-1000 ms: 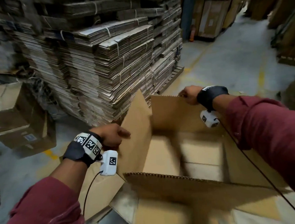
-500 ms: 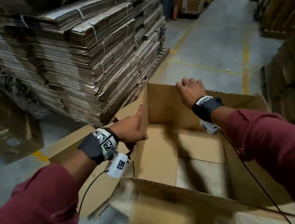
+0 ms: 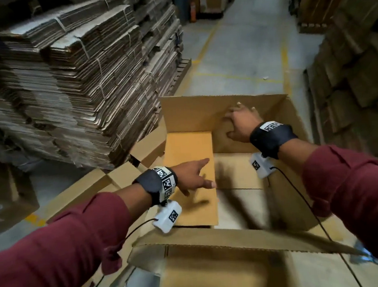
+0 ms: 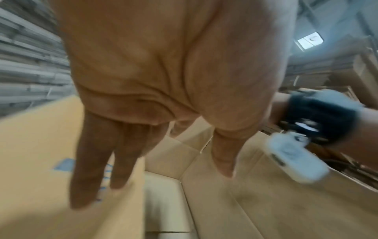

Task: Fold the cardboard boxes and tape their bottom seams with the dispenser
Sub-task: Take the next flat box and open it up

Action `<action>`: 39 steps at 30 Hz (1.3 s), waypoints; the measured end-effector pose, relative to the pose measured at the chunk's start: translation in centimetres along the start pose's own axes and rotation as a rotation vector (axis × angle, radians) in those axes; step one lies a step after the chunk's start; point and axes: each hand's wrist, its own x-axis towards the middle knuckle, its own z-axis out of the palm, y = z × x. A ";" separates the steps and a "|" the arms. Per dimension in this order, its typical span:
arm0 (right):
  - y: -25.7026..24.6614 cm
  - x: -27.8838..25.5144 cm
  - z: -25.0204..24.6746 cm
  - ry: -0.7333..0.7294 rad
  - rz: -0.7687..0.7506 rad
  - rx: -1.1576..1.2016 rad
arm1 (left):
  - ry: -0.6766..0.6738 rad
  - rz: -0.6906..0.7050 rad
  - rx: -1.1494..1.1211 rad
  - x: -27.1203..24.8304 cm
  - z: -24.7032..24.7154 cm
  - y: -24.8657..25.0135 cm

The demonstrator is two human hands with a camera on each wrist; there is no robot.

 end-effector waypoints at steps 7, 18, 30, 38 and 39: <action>11.3 -12.5 -0.3 0.083 0.526 0.160 | 0.260 0.174 0.160 7.3 1.4 4.2; 11.1 -15.9 0.5 0.092 0.397 0.385 | 0.728 0.150 0.773 15.3 -8.8 15.4; 5.2 -16.3 1.6 -0.306 0.199 0.651 | 0.857 -0.038 0.730 17.4 -14.0 11.9; 3.3 -19.1 1.3 -0.700 -0.034 0.507 | 0.681 0.141 0.666 12.0 -12.1 9.9; 3.2 -19.9 1.1 -0.738 -0.088 0.457 | 0.659 0.148 0.670 11.1 -11.2 9.5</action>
